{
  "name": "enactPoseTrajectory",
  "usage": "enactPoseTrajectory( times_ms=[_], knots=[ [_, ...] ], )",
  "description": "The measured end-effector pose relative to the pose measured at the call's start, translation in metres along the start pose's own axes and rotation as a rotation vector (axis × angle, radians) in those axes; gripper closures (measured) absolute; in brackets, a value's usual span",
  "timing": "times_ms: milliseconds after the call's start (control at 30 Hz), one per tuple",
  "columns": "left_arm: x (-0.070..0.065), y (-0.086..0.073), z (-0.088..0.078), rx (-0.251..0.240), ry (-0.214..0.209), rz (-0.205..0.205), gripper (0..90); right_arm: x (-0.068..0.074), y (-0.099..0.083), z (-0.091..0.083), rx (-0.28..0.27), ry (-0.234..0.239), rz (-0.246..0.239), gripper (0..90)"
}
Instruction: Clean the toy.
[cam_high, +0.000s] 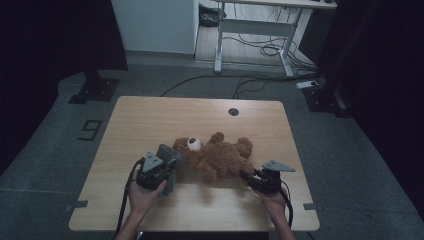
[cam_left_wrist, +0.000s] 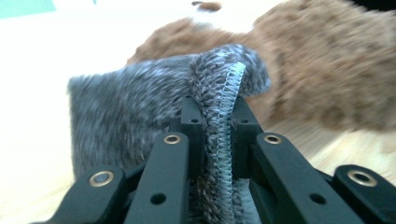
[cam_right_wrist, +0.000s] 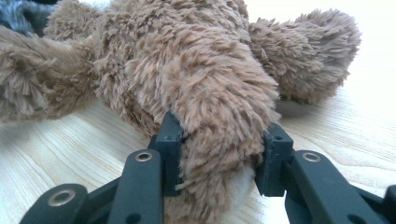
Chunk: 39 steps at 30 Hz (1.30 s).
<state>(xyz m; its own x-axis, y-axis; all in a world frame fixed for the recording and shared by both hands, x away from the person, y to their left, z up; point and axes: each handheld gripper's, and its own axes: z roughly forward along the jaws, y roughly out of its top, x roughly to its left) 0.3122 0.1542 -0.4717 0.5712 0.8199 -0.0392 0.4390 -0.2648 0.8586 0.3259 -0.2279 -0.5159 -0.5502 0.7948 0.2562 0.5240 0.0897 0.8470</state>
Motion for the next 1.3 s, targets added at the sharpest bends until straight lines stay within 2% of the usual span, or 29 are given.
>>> enactPoseTrajectory(
  times_ms=[133, 267, 300, 433, 500, 600, 733, 900, 1133, 1300],
  knots=[
    [-0.022, 0.018, 0.006, -0.032, -0.041, 0.037, 79.5, -0.001, 0.000, 0.000, -0.001, 0.002, 0.003, 60.7],
    [-0.044, 0.037, 0.019, -0.044, -0.075, 0.069, 79.5, 0.000, 0.000, 0.000, -0.004, -0.001, 0.001, 60.7],
    [-0.050, 0.043, 0.024, -0.043, -0.094, 0.073, 79.4, 0.000, 0.000, 0.000, -0.004, -0.001, 0.000, 60.7],
    [-0.065, 0.057, 0.041, -0.019, -0.136, 0.093, 79.4, -0.001, -0.001, 0.000, -0.003, 0.002, -0.001, 60.7],
    [-0.069, 0.058, 0.053, 0.015, -0.127, 0.088, 79.5, -0.001, -0.001, 0.000, -0.001, 0.004, -0.002, 60.7],
    [-0.068, 0.048, 0.062, 0.046, -0.122, 0.071, 79.4, -0.001, -0.001, -0.002, 0.001, 0.002, -0.005, 60.6],
    [-0.058, 0.034, 0.061, 0.049, -0.120, 0.046, 79.4, -0.002, 0.000, -0.002, -0.001, 0.004, -0.002, 60.7],
    [-0.042, 0.019, 0.051, 0.062, -0.106, 0.032, 79.4, -0.003, 0.000, -0.002, 0.003, 0.017, 0.014, 60.7],
    [-0.023, 0.006, 0.033, 0.043, -0.083, 0.013, 79.3, -0.004, 0.000, -0.002, 0.000, 0.024, 0.013, 60.7],
    [-0.001, -0.004, 0.026, 0.054, -0.043, -0.022, 79.2, -0.004, 0.000, -0.002, 0.001, 0.031, 0.010, 60.7]
  ],
)
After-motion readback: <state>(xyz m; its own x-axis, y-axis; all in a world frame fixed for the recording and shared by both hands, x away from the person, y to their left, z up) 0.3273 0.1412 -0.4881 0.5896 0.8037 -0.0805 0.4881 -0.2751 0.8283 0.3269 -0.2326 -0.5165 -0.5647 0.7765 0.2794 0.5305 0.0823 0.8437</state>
